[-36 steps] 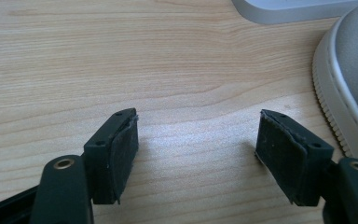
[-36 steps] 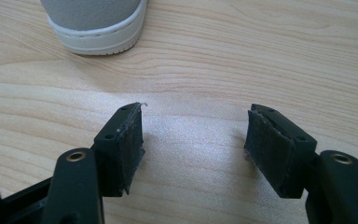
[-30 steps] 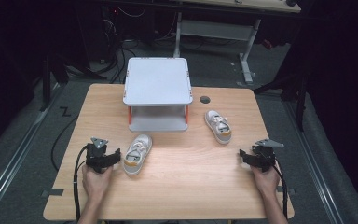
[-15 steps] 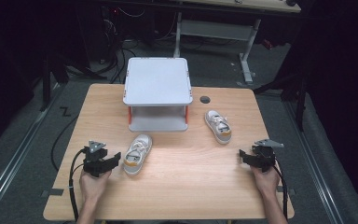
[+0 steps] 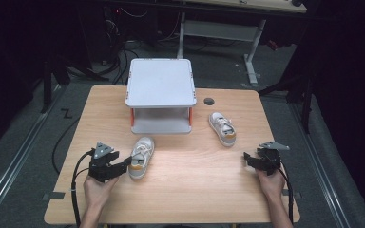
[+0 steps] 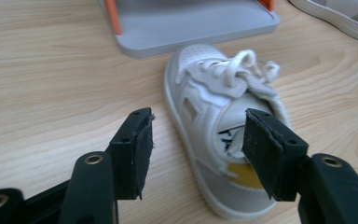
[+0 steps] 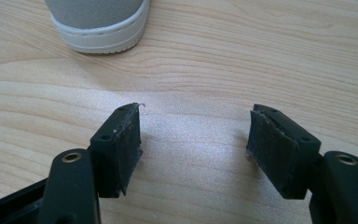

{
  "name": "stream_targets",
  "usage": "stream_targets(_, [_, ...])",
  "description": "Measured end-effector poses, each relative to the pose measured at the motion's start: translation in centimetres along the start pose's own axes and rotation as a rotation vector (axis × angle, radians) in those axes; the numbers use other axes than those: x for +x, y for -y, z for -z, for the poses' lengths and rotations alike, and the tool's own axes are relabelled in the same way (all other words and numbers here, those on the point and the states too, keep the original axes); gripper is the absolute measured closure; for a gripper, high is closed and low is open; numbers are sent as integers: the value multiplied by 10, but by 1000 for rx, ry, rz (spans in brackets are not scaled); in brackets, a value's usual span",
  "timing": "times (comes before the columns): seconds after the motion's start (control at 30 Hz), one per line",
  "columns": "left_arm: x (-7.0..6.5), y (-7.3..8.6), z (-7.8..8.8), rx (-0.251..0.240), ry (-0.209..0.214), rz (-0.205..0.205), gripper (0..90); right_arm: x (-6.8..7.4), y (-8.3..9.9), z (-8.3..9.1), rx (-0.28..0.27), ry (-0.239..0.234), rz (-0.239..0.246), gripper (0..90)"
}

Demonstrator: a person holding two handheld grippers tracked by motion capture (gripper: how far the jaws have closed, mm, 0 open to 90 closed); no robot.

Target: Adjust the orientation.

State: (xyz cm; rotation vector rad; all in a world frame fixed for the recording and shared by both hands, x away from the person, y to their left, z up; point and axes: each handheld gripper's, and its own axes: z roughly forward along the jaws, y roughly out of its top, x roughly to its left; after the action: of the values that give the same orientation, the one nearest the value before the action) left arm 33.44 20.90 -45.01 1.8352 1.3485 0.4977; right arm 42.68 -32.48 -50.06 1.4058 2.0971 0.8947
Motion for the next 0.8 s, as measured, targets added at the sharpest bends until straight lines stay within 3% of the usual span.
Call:
stream_targets(0.2, [-10, -10, -31, 107, -14, -52, 483, 0, 0, 0, 0, 0, 0, 344])
stream_targets(0.27, [-11, -10, -35, 118, -12, -58, 502, 0, 0, 0, 0, 0, 0, 344])
stream_targets(0.47, [-9, -9, -34, 100, -53, -65, 663, 0, 0, 0, 0, 0, 0, 344])
stream_targets(0.5, [-9, -9, -33, 97, -71, -71, 680, 0, 0, 0, 0, 0, 0, 344])
stream_targets(0.53, [-11, -9, -31, 93, -117, -95, 748, 0, 0, 0, 0, 0, -1, 344])
stream_targets(0.57, [-11, -9, -31, 93, -117, -95, 772, 0, 0, 0, 0, 0, 0, 344])
stream_targets(0.63, [-15, -11, -28, 97, -171, -120, 817, 0, 0, 0, 0, 0, 0, 344])
stream_targets(0.8, [-26, -16, -29, 76, -171, -117, 844, 0, 0, 0, 0, 1, -1, 342])
